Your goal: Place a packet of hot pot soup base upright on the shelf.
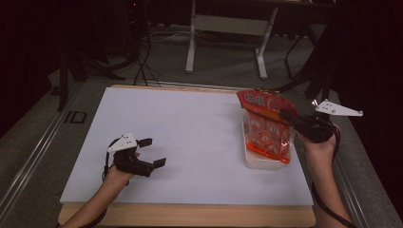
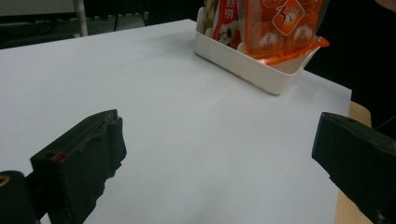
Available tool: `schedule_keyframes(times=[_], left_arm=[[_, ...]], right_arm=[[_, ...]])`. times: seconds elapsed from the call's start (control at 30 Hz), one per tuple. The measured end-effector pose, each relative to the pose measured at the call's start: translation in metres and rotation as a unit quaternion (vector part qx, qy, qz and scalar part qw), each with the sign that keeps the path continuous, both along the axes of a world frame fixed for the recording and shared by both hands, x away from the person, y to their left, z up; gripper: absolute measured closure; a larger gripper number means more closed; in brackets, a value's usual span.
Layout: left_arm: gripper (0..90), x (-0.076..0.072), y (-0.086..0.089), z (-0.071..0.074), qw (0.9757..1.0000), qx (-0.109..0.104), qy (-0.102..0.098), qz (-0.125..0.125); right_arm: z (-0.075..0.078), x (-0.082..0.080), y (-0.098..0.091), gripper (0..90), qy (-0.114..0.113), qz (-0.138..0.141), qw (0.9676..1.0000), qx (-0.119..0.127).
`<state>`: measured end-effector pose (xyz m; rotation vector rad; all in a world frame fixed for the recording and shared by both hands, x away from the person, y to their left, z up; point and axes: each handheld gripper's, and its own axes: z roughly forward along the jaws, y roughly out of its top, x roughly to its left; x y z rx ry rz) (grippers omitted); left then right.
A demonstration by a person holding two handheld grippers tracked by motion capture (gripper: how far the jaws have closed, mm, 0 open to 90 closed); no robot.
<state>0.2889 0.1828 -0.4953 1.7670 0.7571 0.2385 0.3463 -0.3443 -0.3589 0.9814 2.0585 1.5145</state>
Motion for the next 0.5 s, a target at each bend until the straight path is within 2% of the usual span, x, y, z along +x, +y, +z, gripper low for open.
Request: schedule_keyframes(times=[0.1, 0.27, 0.5], left_arm=[[1.8, 0.001, 0.0, -0.001, 1.0, 0.0, 0.002, 0.002], [1.8, 0.002, 0.001, -0.002, 1.0, 0.001, 0.002, 0.005], [1.8, 0.003, 0.002, -0.005, 1.0, 0.0, 0.004, 0.005]], right_arm=[[-0.006, 0.003, -0.001, 90.0, 0.008, -0.002, 1.0, -0.005], [-0.019, 0.007, -0.007, 90.0, 0.021, -0.004, 0.9996, 0.016], [-0.028, 0.005, -0.021, 89.8, 0.027, -0.015, 0.9989, 0.036]])
